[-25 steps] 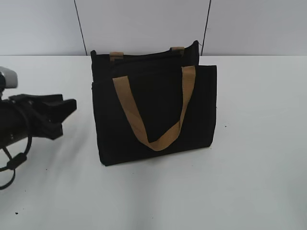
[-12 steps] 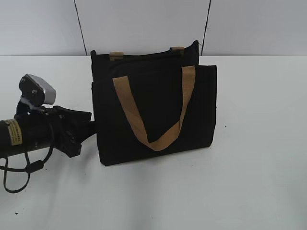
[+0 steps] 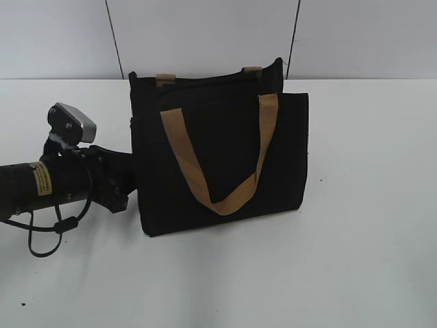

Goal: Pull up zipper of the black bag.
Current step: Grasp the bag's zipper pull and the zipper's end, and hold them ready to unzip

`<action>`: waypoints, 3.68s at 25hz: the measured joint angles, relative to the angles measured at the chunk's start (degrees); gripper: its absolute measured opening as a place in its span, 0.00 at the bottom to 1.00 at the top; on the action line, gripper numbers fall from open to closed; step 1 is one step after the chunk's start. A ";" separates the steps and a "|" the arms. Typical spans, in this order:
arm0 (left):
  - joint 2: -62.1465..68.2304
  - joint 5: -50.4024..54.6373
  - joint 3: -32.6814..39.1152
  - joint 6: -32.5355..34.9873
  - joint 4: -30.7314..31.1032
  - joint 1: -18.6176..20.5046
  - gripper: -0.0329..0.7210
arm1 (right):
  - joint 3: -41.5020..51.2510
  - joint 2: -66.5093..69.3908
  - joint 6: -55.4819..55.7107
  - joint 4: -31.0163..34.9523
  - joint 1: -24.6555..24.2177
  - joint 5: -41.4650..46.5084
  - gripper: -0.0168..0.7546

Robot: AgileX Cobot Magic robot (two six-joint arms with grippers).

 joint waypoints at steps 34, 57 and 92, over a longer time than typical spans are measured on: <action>-12.20 6.82 -1.40 -5.34 1.01 0.83 0.08 | 0.00 0.00 0.00 0.00 0.00 0.00 0.75; -37.94 20.35 -1.41 -20.55 9.07 -3.33 0.08 | 0.00 0.00 0.00 0.19 0.00 0.00 0.75; -37.94 21.20 -4.67 -20.97 8.52 -3.40 0.08 | -33.03 82.59 -48.01 46.37 20.60 -26.50 0.75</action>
